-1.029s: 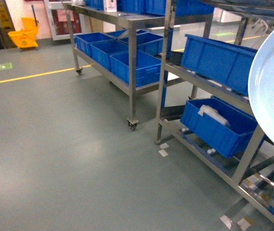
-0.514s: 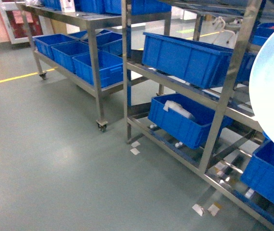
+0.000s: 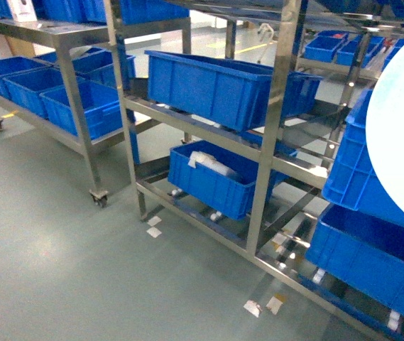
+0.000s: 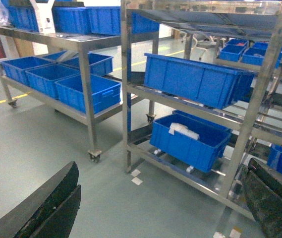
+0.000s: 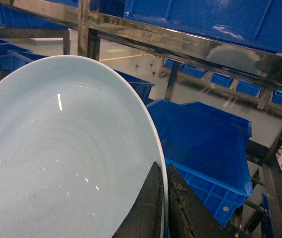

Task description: Place blue tray on left shelf second layer neatly

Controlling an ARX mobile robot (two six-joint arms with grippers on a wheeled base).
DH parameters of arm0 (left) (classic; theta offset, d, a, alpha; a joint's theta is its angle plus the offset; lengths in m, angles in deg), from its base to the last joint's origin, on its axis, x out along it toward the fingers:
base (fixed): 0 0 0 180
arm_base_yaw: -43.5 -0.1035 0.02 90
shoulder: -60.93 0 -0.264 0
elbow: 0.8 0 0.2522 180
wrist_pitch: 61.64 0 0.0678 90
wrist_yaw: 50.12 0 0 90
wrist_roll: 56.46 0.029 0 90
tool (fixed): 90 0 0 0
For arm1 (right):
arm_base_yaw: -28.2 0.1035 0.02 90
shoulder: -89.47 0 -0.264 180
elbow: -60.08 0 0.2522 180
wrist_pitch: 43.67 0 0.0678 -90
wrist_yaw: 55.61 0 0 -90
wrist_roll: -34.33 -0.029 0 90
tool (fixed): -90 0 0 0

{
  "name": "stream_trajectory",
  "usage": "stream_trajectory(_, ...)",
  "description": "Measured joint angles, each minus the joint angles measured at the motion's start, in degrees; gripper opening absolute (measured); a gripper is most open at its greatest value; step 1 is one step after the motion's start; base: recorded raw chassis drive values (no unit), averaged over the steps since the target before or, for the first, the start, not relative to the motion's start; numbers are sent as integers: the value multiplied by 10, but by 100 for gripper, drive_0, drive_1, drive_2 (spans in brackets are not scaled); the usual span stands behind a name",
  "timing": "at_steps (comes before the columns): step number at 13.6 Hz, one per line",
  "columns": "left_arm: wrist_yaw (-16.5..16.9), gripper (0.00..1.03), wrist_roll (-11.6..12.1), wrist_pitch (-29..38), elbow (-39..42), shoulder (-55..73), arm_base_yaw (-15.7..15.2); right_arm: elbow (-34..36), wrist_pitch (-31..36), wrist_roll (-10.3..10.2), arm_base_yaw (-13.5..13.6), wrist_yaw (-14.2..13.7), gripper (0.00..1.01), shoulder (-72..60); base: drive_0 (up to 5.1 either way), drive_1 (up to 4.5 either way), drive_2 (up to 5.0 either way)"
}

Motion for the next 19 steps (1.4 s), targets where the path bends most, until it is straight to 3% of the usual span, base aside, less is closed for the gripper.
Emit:
stream_trajectory(6,0,98,0,-1,0,0,0,0,0,0,0,0,2,0,-169,261,-599)
stream_trajectory(15,0,98,0,0,0,0,0,0,0,0,0,1,2,0,-163,-163,-163)
stream_trajectory(19,0,98,0,-1,0,0,0,0,1,0,0,-1,2,0,-658,184,-73)
